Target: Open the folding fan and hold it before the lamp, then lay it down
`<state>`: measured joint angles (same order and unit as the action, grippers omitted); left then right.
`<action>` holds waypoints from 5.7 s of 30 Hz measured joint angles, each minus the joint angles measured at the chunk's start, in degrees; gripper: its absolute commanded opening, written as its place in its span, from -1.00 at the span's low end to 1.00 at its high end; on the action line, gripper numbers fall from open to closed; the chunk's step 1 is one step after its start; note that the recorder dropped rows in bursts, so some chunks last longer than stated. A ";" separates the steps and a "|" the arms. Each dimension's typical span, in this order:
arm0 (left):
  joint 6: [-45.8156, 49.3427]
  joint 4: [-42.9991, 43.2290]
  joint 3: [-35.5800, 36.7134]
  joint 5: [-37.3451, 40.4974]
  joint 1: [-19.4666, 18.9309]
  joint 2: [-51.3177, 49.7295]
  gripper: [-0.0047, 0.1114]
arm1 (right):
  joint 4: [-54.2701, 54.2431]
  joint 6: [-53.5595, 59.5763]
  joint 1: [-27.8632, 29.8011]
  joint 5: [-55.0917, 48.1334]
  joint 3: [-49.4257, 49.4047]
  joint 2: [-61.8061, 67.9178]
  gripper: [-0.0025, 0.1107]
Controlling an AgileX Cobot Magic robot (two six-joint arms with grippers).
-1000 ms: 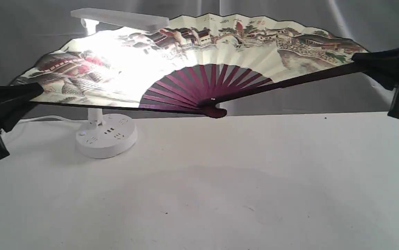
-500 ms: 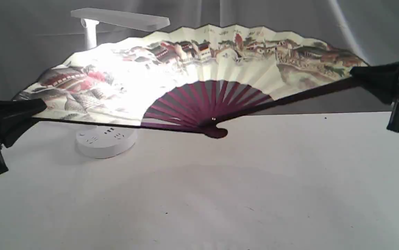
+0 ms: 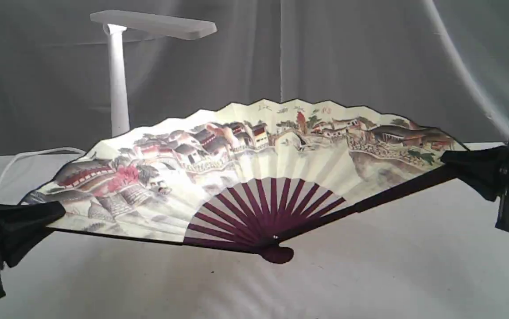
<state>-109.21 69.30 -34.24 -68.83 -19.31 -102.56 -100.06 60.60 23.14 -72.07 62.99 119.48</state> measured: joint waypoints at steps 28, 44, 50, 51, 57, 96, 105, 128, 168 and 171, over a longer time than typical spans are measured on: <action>14.70 0.82 13.10 4.50 -0.47 0.09 -0.92 | -1.56 16.14 0.46 3.24 -15.23 0.32 -0.96; 17.37 0.00 13.34 13.26 0.07 0.09 -0.88 | 0.06 12.21 -0.14 14.56 -15.74 0.32 -0.96; 20.38 -0.78 13.34 14.46 0.07 0.09 -0.57 | 0.06 12.99 -0.18 14.77 -15.74 0.32 -0.88; 21.05 -1.05 13.34 14.93 0.07 0.09 -0.49 | -0.04 13.12 -0.18 15.03 -15.74 0.32 -0.82; 26.94 -3.52 13.34 21.47 -0.06 0.09 0.03 | -0.44 17.15 -0.16 22.84 -14.92 -0.34 -0.19; 53.84 -10.68 13.41 13.66 -0.06 0.09 -0.61 | 0.03 57.41 -8.78 44.14 -11.17 -19.24 -0.83; 54.74 -12.23 13.41 12.90 -0.06 0.09 -0.61 | 3.35 61.55 -18.72 53.03 -3.52 -19.33 -0.84; 54.83 -12.76 13.41 12.23 -0.06 0.09 -0.61 | 38.80 60.16 -37.27 89.74 -1.88 -16.33 -0.93; 52.79 -12.41 13.41 12.11 -0.06 0.09 -0.61 | 115.20 -75.69 -36.90 25.19 24.50 -11.09 -0.96; 52.79 -12.41 13.41 12.11 -0.06 0.09 -0.61 | 117.07 -76.65 -36.90 27.46 22.66 -13.37 -0.96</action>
<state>-56.42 56.89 -20.83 -56.72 -19.36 -102.47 17.01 -16.05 -13.76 -44.62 85.64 106.11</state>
